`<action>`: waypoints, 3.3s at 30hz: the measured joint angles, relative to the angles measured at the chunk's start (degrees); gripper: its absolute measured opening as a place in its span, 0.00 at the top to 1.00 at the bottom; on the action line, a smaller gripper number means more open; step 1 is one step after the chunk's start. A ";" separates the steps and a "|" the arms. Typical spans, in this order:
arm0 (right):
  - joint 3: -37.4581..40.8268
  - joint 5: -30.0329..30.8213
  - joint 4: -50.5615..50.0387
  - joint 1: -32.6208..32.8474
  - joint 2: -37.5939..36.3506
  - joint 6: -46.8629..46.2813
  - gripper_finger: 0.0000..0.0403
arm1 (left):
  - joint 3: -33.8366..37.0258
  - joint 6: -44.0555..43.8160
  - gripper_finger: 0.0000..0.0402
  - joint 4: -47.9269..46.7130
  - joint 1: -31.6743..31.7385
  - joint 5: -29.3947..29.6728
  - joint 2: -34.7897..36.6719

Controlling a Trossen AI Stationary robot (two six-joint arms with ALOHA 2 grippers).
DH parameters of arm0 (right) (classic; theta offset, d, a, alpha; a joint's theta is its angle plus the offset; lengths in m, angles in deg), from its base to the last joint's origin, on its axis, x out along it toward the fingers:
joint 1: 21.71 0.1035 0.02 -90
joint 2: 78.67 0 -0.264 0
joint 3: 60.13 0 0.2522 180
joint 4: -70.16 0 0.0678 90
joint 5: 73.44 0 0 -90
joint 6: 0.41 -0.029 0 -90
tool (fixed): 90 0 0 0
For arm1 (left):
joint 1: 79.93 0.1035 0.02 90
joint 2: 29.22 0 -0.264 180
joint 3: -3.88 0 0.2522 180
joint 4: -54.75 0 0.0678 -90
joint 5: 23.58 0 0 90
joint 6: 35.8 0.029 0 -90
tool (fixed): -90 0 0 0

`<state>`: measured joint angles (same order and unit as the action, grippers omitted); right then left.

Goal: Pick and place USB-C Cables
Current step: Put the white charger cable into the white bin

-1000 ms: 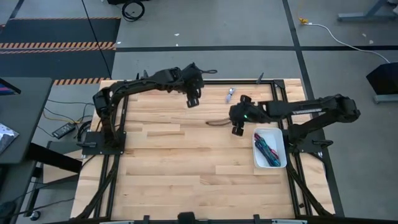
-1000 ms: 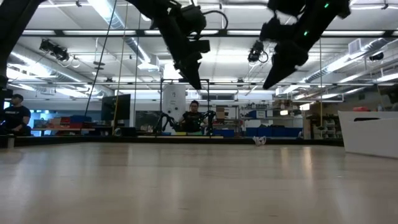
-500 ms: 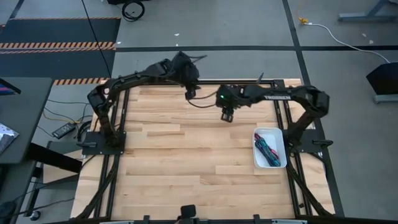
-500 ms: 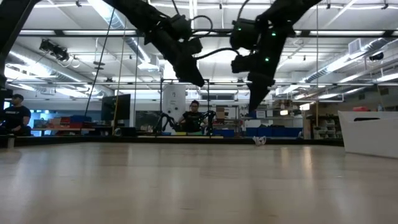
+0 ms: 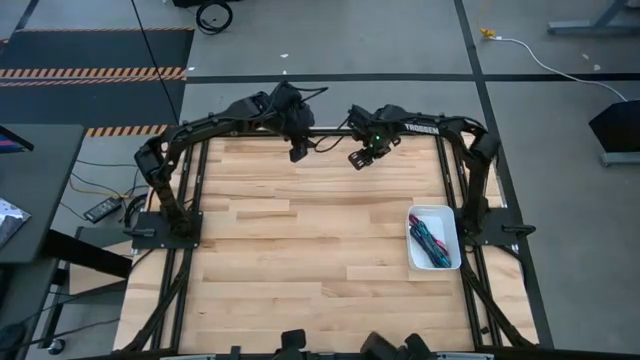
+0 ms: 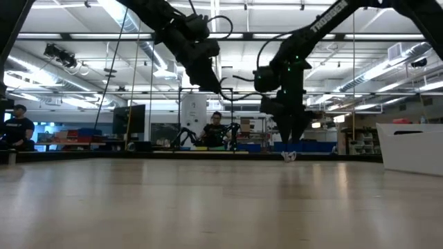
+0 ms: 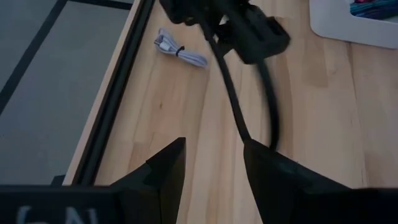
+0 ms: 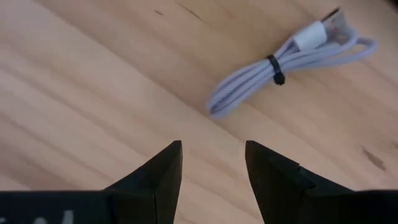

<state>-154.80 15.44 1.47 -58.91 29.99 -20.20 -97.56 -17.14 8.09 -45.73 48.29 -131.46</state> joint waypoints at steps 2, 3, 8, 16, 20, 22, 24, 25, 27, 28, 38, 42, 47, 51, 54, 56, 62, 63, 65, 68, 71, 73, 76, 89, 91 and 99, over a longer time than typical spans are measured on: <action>0.00 -0.70 0.22 -0.92 0.92 -0.15 0.55 | 0.00 -0.02 0.57 -0.01 0.15 0.00 0.00; 0.00 -0.74 0.56 -1.23 1.20 -0.21 0.55 | 0.00 0.00 0.57 -0.03 0.15 0.00 0.00; 0.00 -0.47 5.27 -1.96 1.97 -1.15 0.55 | 0.00 0.51 0.57 0.13 -0.12 -0.02 -0.04; -0.07 3.67 8.08 -2.35 2.73 -3.88 0.55 | 0.00 0.64 0.57 -0.01 -0.31 -0.15 -0.09; -0.07 4.37 5.64 -2.40 4.70 -4.57 0.56 | 0.00 0.64 0.57 0.14 -0.29 -0.19 -0.09; -0.02 4.12 5.16 -2.17 5.81 -4.58 0.56 | 0.00 0.62 0.57 0.16 -0.33 -0.20 -0.09; -0.02 4.10 5.48 -1.95 6.59 -4.56 0.57 | 0.00 0.48 0.57 0.12 -0.44 -0.20 -0.09; -0.02 4.05 5.63 -1.93 6.75 -4.56 0.57 | 0.00 0.43 0.57 0.10 -0.45 -0.21 -0.09; -0.12 3.93 5.84 -1.93 7.19 -4.31 0.57 | 0.00 0.42 0.57 0.07 -0.73 -0.24 -0.09; -0.15 3.87 5.65 -1.93 7.22 -4.06 0.57 | 0.00 0.46 0.57 0.05 -0.76 -0.24 -0.09; -0.01 4.81 0.60 -0.68 6.72 3.89 0.85 | 0.00 1.27 0.57 0.01 -1.99 -0.17 -0.11; 0.00 4.49 -2.54 0.91 6.67 7.59 0.95 | 0.00 1.18 0.57 0.03 -1.95 -0.05 -0.11; -2.70 7.44 -14.41 2.91 6.65 7.58 0.95 | 0.00 1.11 0.57 0.07 -1.95 0.00 -0.11; -6.54 12.06 -23.03 5.59 4.75 7.77 0.97 | 0.00 1.09 0.57 0.12 -1.97 0.02 -0.11; -8.60 11.49 -25.95 8.54 1.76 7.00 0.97 | 0.00 1.07 0.57 0.07 -1.95 0.06 -0.11; -9.55 11.51 -28.35 11.08 -0.58 5.36 0.97 | 0.00 1.05 0.57 0.16 -1.95 0.03 -0.11; -9.46 8.48 -35.35 19.84 -8.30 -7.39 0.97 | 0.00 1.05 0.57 -1.45 -1.95 0.09 -0.15; -8.93 7.14 -34.87 21.61 -9.67 -10.32 0.97 | 0.00 1.03 0.57 -1.74 -1.95 0.09 -0.15; -8.08 3.98 -35.30 25.42 -12.11 -16.89 0.97 | 0.00 0.54 0.57 -1.70 -1.91 0.09 -0.15; -6.68 -0.59 -34.97 31.28 -14.81 -24.87 0.97 | 0.00 0.07 0.57 -1.69 -1.94 0.11 -0.15; -4.53 -3.97 -35.05 37.37 -17.04 -33.59 0.97 | 0.00 -0.04 0.57 -1.65 -2.28 0.09 -0.15; -2.77 -5.94 -35.16 41.38 -18.29 -39.37 0.97 | 0.00 -0.09 0.57 -1.66 -2.51 0.09 -0.15; 0.06 -7.83 -35.13 46.77 -19.80 -48.79 0.97 | 0.00 -0.25 0.57 -1.65 -2.86 0.08 -0.15; 12.86 -11.11 -35.16 63.32 -22.64 -68.71 0.92 | 0.00 -0.20 0.57 -3.06 -4.97 0.00 -2.13; 13.46 -10.31 -35.12 64.49 -22.64 -68.71 0.89 | 0.00 -0.40 0.57 -2.81 -4.95 0.09 -2.14; 13.73 -6.91 -33.63 66.47 -22.64 -68.66 0.75 | 0.00 -2.40 0.57 -1.61 -5.44 0.28 -2.12</action>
<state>-141.07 8.52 -32.16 7.56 7.35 -88.86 -97.56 -19.54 6.48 -51.17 48.57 -133.58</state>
